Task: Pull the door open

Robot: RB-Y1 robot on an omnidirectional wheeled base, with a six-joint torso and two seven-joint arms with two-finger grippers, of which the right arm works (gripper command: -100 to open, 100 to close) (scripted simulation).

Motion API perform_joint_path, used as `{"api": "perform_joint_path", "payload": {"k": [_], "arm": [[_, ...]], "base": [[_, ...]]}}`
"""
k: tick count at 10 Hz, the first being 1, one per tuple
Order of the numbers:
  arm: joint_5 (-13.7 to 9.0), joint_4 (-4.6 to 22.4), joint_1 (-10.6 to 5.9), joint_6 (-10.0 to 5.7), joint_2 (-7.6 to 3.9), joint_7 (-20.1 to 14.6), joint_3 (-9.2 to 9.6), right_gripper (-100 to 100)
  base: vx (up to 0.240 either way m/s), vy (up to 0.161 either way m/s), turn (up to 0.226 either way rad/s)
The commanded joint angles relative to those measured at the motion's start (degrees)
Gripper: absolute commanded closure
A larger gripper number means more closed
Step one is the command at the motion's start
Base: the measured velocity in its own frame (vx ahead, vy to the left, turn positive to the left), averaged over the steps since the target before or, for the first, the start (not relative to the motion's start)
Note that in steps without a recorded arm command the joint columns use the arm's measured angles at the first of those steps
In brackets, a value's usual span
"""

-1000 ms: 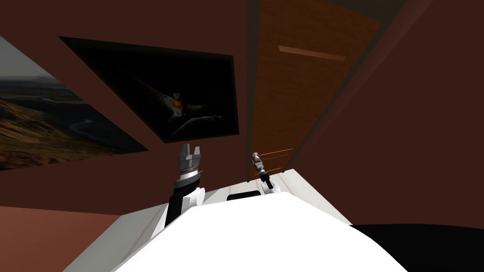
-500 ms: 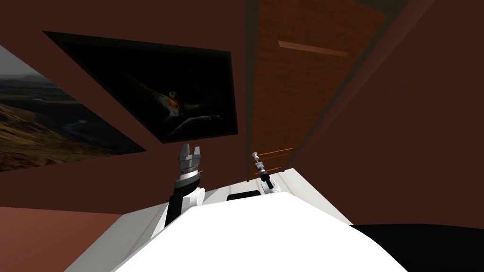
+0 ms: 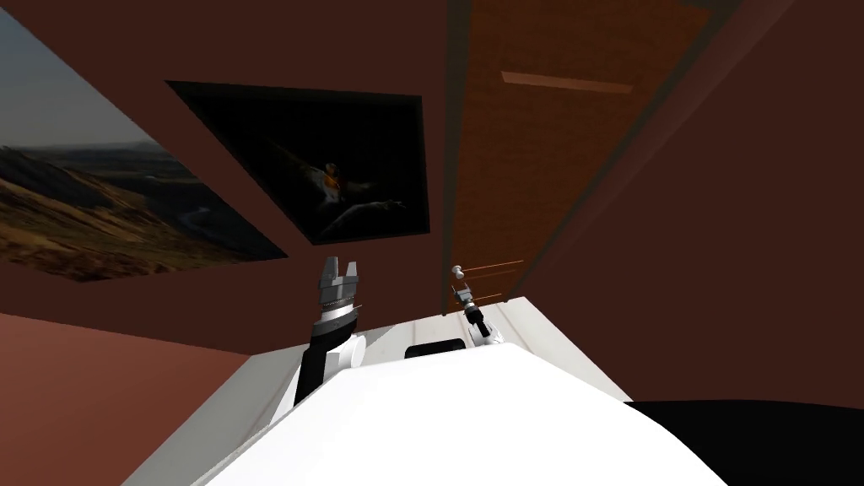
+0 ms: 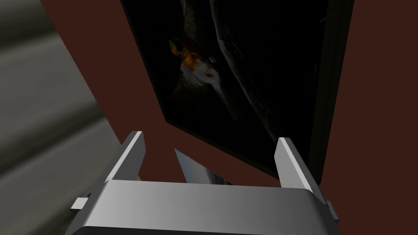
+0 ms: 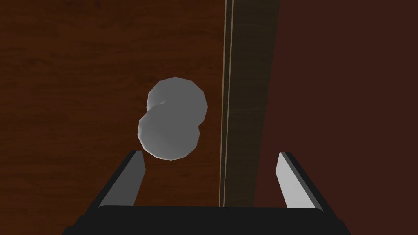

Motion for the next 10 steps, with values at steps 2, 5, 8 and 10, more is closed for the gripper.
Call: {"api": "perform_joint_path", "payload": {"k": [2,5,8,10], "arm": [[0.0,-0.3,0.13,0.05,-1.48,-0.4,-0.04,-100],[-0.1,-0.2,0.18,-0.19,-3.32,-1.0,-0.24,-100],[-0.3,-0.1,0.28,-0.7,-5.64,-2.1,-0.68,-100],[-0.8,0.3,0.49,-1.76,-7.25,-4.5,-1.57,-100]], "base": [[-0.214,0.08,0.101],[-0.185,0.075,0.078],[-0.157,0.051,0.05],[0.043,-0.009,-0.069]]}}
